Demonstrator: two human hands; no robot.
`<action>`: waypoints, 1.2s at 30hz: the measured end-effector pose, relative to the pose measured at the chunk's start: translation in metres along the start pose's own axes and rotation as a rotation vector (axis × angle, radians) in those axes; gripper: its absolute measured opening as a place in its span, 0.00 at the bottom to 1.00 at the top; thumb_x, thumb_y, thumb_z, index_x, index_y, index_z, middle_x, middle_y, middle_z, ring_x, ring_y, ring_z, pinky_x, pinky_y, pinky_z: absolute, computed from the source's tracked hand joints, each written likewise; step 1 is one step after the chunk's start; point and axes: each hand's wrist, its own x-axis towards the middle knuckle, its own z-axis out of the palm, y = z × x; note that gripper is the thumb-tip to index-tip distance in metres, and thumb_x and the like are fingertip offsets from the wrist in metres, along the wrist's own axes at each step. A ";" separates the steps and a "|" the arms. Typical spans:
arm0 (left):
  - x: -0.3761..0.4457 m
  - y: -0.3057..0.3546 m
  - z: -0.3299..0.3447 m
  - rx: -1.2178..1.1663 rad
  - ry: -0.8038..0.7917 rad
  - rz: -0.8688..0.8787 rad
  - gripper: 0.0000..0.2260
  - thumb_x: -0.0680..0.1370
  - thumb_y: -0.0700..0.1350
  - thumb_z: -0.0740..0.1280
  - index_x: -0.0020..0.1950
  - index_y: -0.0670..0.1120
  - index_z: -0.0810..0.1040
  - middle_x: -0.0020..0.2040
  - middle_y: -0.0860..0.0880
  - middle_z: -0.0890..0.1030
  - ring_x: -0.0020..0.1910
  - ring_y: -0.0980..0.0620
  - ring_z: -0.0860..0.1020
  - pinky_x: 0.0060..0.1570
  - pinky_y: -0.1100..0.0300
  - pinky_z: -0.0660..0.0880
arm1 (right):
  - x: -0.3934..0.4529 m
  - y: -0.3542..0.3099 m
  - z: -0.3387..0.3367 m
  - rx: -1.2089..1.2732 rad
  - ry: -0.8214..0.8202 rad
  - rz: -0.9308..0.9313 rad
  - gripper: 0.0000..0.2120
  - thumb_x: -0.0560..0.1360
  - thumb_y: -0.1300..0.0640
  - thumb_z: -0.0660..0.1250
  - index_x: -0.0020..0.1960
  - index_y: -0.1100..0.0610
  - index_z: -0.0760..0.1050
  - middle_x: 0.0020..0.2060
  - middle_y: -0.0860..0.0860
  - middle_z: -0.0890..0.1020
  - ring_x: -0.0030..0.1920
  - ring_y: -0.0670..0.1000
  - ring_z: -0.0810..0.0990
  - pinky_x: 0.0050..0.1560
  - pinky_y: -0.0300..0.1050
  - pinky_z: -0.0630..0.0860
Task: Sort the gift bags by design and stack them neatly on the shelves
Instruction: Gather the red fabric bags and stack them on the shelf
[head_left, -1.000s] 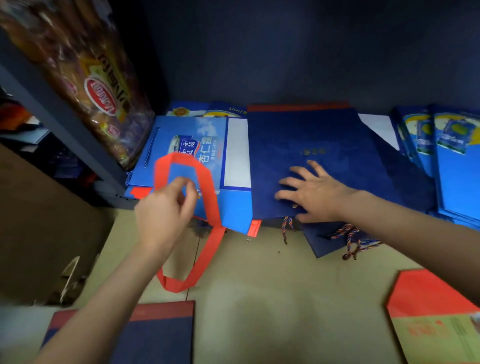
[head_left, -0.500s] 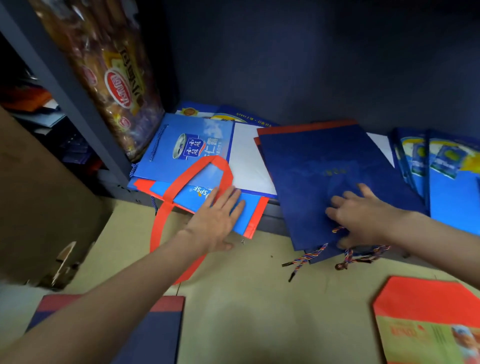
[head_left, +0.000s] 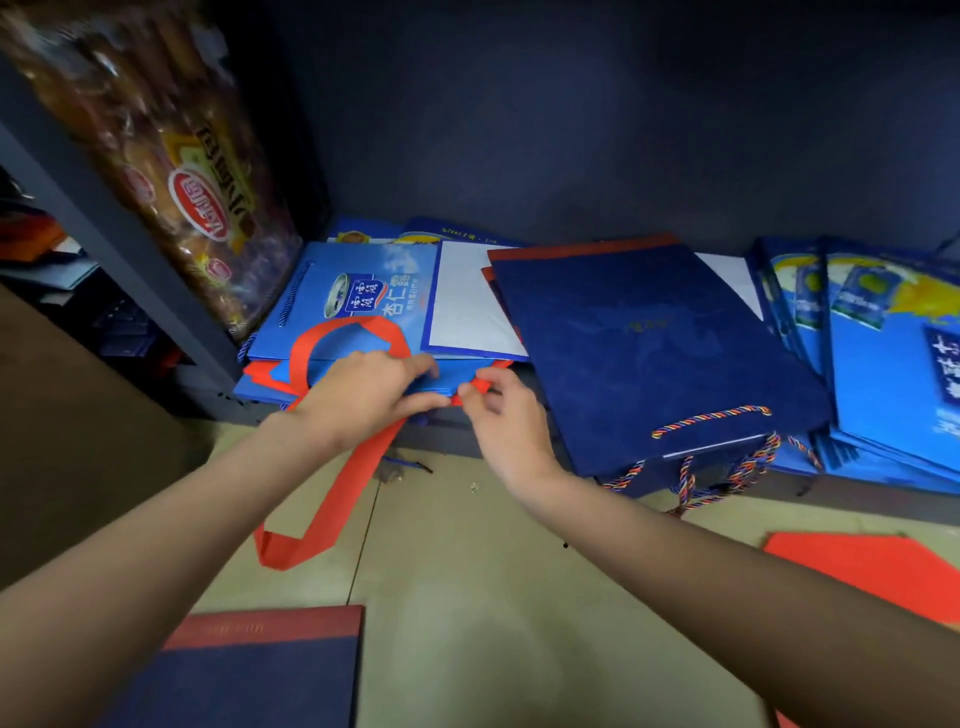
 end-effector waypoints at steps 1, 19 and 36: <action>-0.002 -0.003 -0.005 -0.026 0.041 0.003 0.28 0.72 0.70 0.54 0.59 0.51 0.74 0.51 0.47 0.82 0.52 0.44 0.78 0.47 0.53 0.70 | 0.001 -0.008 -0.003 0.002 0.029 -0.019 0.14 0.77 0.56 0.64 0.59 0.60 0.75 0.53 0.57 0.81 0.54 0.53 0.79 0.55 0.39 0.69; -0.017 0.003 -0.086 0.230 0.005 -0.161 0.22 0.77 0.64 0.55 0.64 0.53 0.69 0.58 0.48 0.80 0.57 0.43 0.77 0.53 0.52 0.73 | -0.004 -0.109 -0.140 0.090 -0.105 -0.455 0.22 0.68 0.78 0.57 0.45 0.53 0.76 0.40 0.53 0.81 0.37 0.42 0.78 0.44 0.34 0.75; 0.028 0.146 0.048 -0.110 -0.446 0.138 0.31 0.77 0.53 0.63 0.77 0.52 0.52 0.76 0.42 0.53 0.75 0.44 0.54 0.72 0.56 0.54 | -0.047 0.108 -0.309 0.197 -0.196 0.547 0.08 0.76 0.61 0.64 0.54 0.57 0.74 0.43 0.54 0.81 0.34 0.49 0.80 0.34 0.40 0.78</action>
